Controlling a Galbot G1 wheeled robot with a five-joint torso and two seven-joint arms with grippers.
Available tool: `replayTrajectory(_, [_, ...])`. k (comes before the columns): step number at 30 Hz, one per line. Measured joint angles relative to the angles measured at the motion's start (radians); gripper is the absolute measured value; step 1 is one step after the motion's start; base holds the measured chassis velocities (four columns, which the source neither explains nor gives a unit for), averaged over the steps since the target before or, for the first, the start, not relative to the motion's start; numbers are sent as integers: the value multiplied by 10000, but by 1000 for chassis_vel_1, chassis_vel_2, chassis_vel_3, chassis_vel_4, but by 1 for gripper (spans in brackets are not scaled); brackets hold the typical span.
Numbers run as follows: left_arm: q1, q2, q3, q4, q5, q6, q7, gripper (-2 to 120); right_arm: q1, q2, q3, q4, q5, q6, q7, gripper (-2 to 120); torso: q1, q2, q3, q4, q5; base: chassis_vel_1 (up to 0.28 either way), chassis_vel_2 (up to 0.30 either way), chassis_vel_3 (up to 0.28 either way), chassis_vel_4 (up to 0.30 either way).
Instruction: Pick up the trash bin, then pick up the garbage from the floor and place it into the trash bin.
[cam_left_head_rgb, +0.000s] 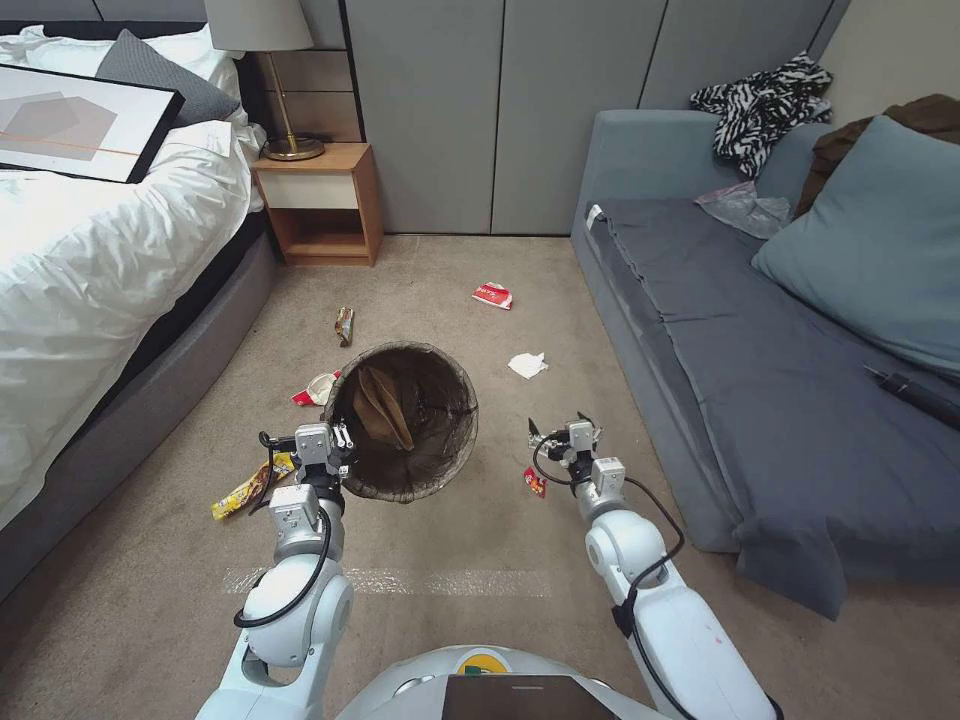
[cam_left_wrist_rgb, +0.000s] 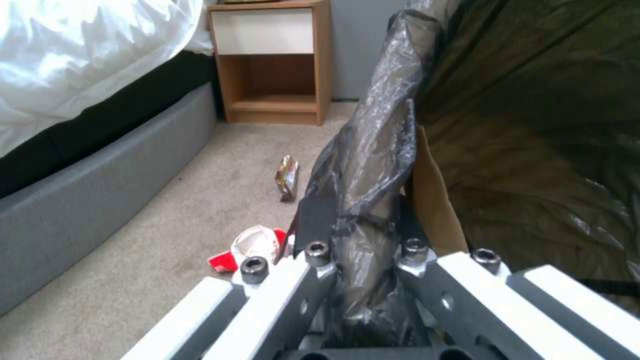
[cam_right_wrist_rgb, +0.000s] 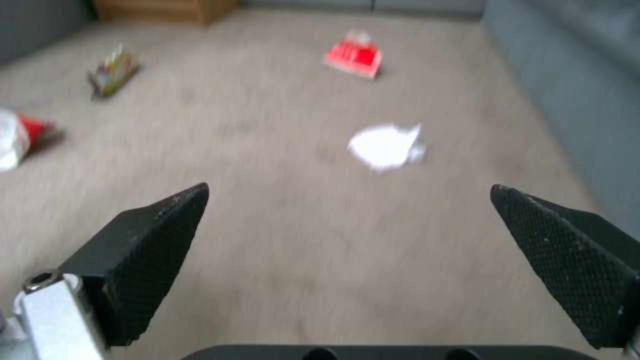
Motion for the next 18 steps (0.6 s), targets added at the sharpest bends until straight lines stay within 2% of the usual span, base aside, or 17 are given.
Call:
replayTrajectory(3, [5,-1,4,-1,4,1,1,2,207,-41,-78,-407,138,-221,-136,100,0,0,0,-1,0,0,0,0,0])
replayTrajectory(4, [13,-14,30,-2,14,2,2,2,448,-49,-149,-873,181,-396,-238,100,0,0,0,0,0,0,0,0,0])
replayTrajectory(18, [38,-52,80,68,64,2,8,2,1251,19,-520,-2270,1140,-1679,-535,100,0,0,-1,0,-1,0,0,0,0])
